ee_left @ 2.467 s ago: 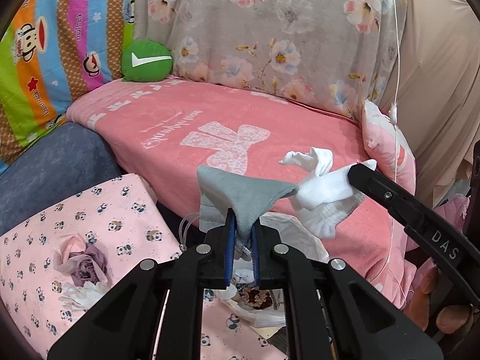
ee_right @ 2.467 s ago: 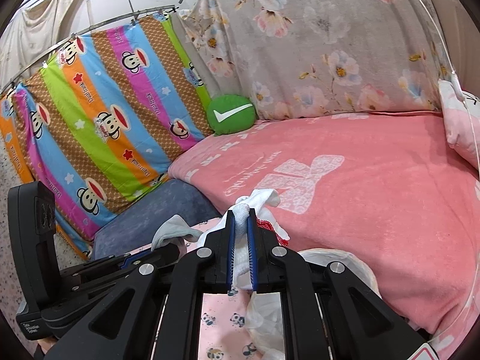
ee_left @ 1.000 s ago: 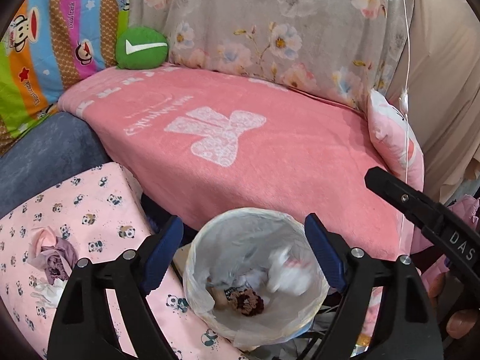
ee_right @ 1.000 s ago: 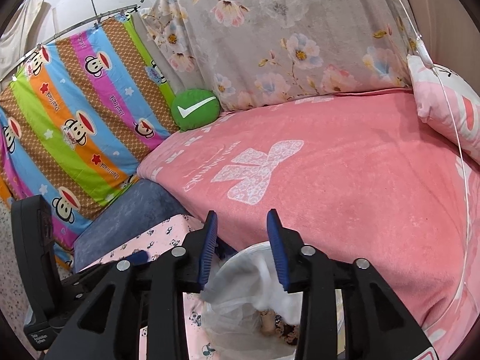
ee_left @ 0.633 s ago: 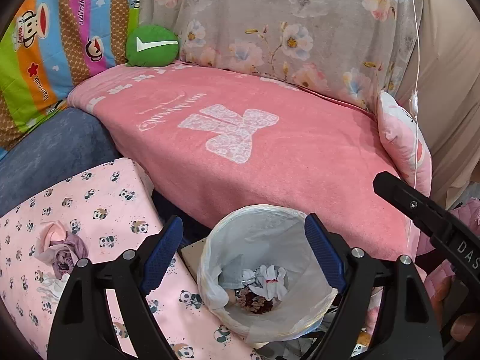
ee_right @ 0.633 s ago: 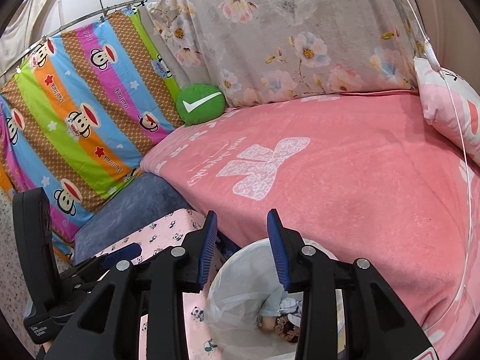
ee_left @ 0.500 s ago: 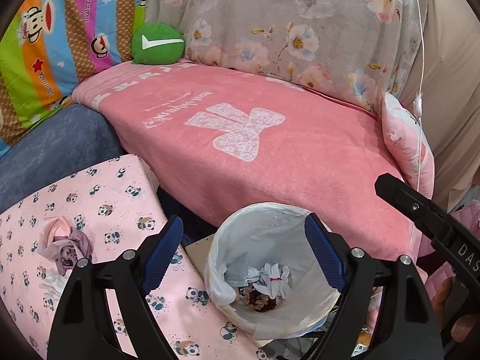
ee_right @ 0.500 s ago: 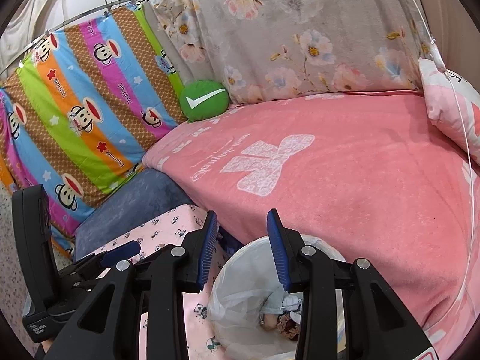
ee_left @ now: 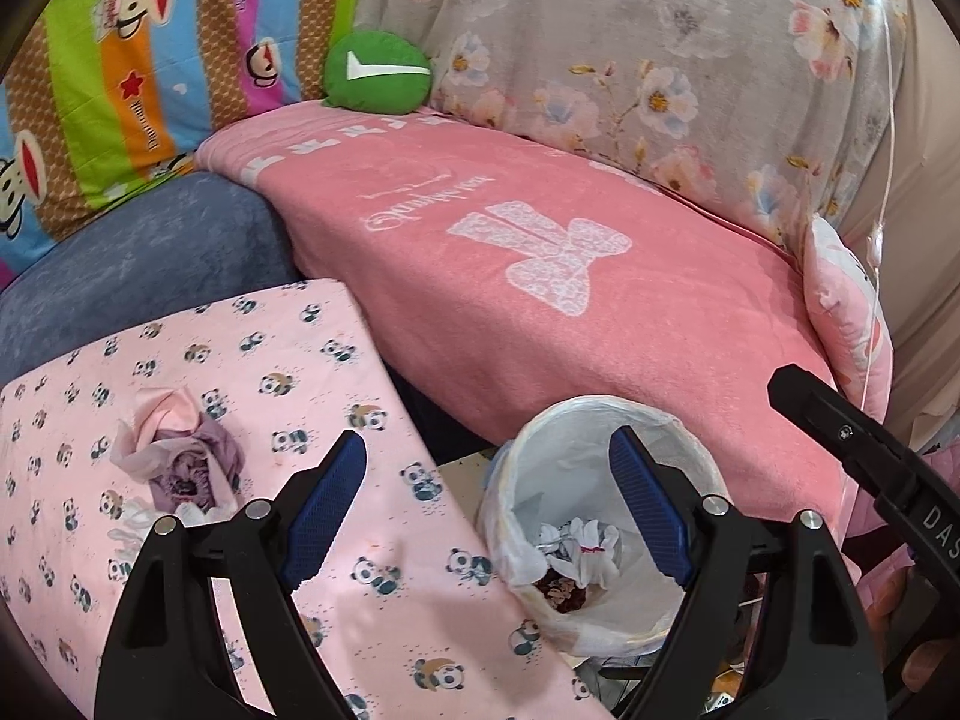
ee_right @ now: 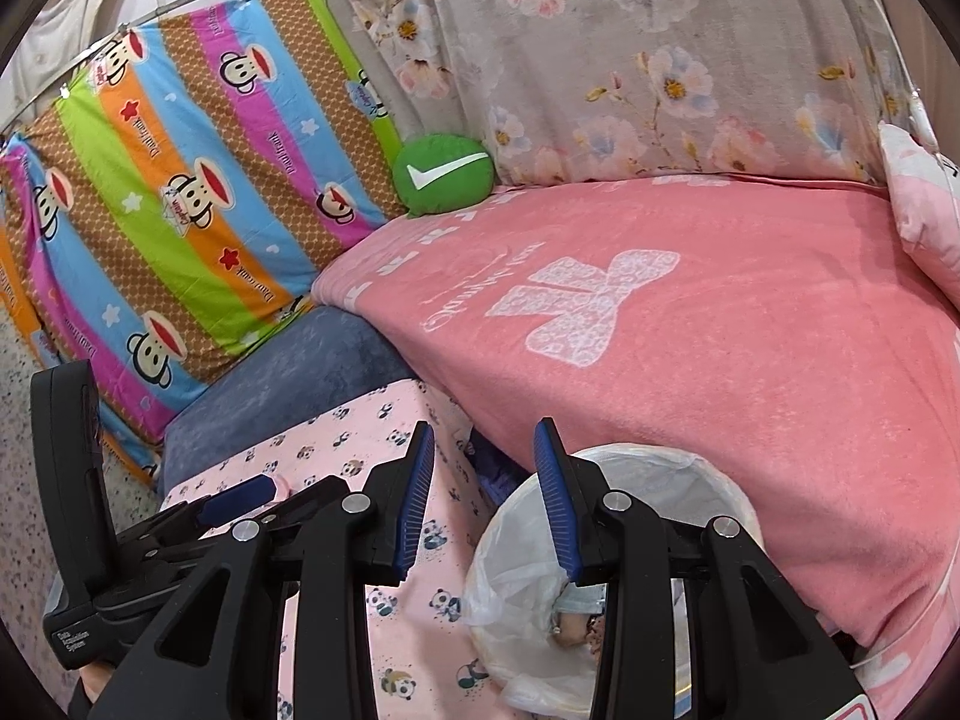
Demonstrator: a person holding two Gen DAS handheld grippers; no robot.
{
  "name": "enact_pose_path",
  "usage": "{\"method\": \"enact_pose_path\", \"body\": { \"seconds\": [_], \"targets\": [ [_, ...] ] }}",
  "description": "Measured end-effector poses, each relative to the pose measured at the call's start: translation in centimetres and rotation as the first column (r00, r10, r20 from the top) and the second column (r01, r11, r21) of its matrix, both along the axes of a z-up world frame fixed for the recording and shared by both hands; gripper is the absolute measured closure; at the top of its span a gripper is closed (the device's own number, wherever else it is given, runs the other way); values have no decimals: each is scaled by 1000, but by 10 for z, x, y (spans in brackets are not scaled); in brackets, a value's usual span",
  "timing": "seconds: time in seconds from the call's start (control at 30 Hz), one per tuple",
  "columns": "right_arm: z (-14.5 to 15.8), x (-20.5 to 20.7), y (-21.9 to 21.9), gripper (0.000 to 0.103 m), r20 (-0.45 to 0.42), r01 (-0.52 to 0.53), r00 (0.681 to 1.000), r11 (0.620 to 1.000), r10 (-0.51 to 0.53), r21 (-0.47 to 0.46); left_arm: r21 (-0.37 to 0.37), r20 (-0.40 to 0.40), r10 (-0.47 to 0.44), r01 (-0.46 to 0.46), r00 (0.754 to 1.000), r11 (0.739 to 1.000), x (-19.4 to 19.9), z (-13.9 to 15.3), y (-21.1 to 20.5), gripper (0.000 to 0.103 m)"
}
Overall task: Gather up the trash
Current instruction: 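Move both open tools back over the remaining pile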
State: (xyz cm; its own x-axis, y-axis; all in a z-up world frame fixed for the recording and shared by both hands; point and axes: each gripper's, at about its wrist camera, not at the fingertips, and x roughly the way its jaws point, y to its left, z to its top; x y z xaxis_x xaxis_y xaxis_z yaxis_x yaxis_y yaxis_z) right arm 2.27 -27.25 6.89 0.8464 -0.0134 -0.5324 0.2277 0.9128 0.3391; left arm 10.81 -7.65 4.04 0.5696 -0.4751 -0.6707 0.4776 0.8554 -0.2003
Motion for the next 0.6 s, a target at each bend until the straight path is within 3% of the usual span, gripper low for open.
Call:
{"method": "enact_pose_path", "body": {
  "seconds": [0.37,0.6],
  "targets": [
    [-13,24,54,66,-38,-99,994,995,99,1,45,-57,162,-159,985,986,20,-32,70,24],
    [-31,43,93,66,-79,-165,983,986,165,12,80,-141,287,-278,947,957,35,-70,127,24]
  ]
}}
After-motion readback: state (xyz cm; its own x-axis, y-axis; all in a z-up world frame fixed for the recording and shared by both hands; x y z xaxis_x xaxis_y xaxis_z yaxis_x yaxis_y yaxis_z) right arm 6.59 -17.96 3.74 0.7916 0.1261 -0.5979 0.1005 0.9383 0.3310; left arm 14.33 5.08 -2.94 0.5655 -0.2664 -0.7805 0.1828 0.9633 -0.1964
